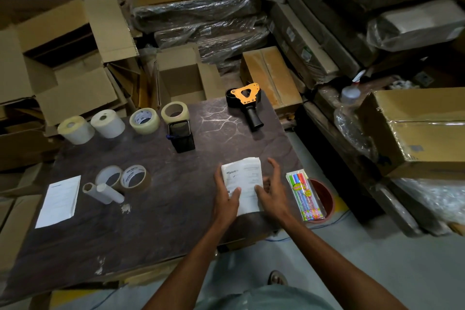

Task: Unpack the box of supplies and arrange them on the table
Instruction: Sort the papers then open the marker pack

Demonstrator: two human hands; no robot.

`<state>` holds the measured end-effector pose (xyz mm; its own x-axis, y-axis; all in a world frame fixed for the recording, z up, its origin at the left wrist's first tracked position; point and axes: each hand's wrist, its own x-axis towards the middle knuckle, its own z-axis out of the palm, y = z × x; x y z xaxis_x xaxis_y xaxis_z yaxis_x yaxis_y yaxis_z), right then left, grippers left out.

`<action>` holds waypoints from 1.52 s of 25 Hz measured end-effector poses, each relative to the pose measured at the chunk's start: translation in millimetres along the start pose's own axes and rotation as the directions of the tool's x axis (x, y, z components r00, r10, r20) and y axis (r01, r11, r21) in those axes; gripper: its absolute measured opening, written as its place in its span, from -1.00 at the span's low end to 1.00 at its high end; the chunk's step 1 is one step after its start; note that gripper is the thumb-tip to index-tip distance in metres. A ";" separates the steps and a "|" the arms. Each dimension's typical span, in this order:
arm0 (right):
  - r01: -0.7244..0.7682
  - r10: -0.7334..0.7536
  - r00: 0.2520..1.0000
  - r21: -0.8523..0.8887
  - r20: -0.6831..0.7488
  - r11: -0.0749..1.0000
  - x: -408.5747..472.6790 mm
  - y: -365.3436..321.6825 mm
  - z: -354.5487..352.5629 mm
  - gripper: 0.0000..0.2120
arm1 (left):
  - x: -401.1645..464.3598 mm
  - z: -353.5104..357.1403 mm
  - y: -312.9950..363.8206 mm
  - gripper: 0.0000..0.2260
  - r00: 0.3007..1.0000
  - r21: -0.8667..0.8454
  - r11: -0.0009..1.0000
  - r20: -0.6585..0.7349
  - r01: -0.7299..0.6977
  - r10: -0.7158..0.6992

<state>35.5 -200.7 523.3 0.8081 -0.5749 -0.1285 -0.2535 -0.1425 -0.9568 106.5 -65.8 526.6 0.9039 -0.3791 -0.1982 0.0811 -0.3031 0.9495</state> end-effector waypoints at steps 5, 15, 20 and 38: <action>0.252 -0.260 0.961 -0.087 -0.096 0.964 6.1 4.5 10.6 -0.82 | 2.5 4.2 1.8 -0.79 0.967 0.216 0.963 -0.165 -0.159 0.196; 0.315 -0.327 0.945 -0.245 -0.008 0.917 11.3 41.8 1.8 -0.80 | 6.1 -2.8 -35.4 -0.76 0.941 0.442 0.857 -0.079 -0.264 0.330; 0.325 -0.334 0.942 -0.201 -0.013 0.924 21.6 35.7 1.6 -0.80 | 12.2 -2.6 -28.6 -0.79 0.924 0.391 0.877 -0.140 -0.279 0.357; 0.239 -0.218 0.927 -0.033 0.307 0.970 31.7 19.9 60.5 -0.64 | -23.4 -76.0 -22.0 -0.67 0.949 0.086 0.996 -0.312 -0.018 0.044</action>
<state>88.2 -173.0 484.4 0.9670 -0.2545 0.0092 -0.0705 -0.3021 -0.9507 115.5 16.2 528.9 0.9924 -0.1006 -0.0703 0.0282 -0.3704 0.9285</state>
